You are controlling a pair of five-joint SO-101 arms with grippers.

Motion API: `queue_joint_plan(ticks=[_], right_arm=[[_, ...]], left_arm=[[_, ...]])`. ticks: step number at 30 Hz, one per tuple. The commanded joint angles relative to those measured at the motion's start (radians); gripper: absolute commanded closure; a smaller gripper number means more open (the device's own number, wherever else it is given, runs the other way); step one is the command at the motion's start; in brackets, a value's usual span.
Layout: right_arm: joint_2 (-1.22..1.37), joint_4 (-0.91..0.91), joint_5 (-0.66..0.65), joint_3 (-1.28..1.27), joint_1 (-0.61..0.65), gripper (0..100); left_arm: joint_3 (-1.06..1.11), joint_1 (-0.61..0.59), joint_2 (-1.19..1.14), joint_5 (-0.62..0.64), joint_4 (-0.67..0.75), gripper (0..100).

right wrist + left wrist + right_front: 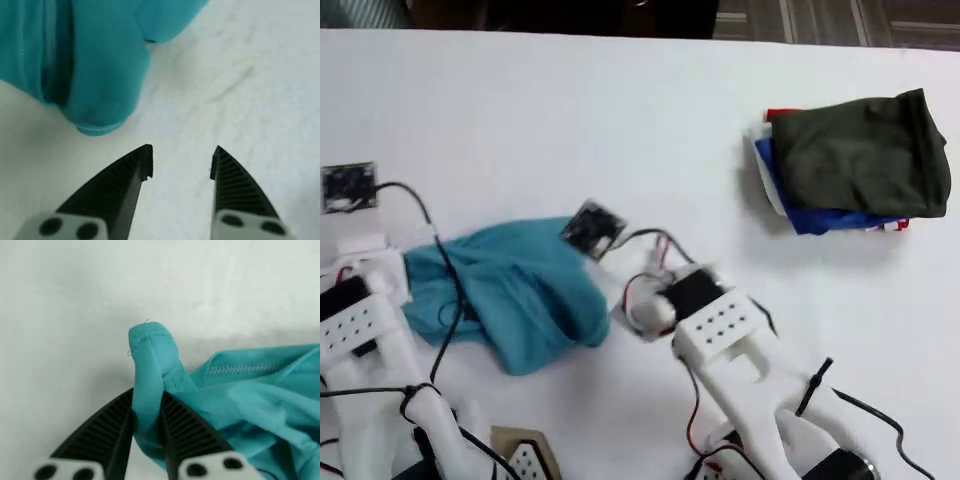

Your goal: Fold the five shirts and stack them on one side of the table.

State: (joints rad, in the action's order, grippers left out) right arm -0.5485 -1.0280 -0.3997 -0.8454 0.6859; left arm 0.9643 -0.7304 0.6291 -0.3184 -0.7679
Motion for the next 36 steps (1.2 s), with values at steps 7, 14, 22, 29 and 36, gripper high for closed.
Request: queue_joint_plan(ticks=[7, 14, 22, 29, 36], right_arm=[[0.044, 0.102, 0.141, 0.015, 0.283, 81.4], [0.302, 0.105, 0.152, 0.196, 0.323, 80.3], [0.41, 0.054, 0.31, 0.376, 0.337, 80.4], [0.361, 0.027, 0.316, 0.381, 0.341, 80.4], [0.39, 0.064, 0.316, 0.362, 0.414, 80.4]], left_arm=[[0.007, -0.048, 0.017, -0.008, 0.025, 97], [0.004, -0.049, 0.018, -0.006, 0.018, 97], [0.002, -0.092, 0.018, 0.192, 0.02, 97], [0.002, -0.112, 0.018, 0.275, 0.018, 97], [0.001, -0.11, 0.018, 0.275, 0.025, 97]])
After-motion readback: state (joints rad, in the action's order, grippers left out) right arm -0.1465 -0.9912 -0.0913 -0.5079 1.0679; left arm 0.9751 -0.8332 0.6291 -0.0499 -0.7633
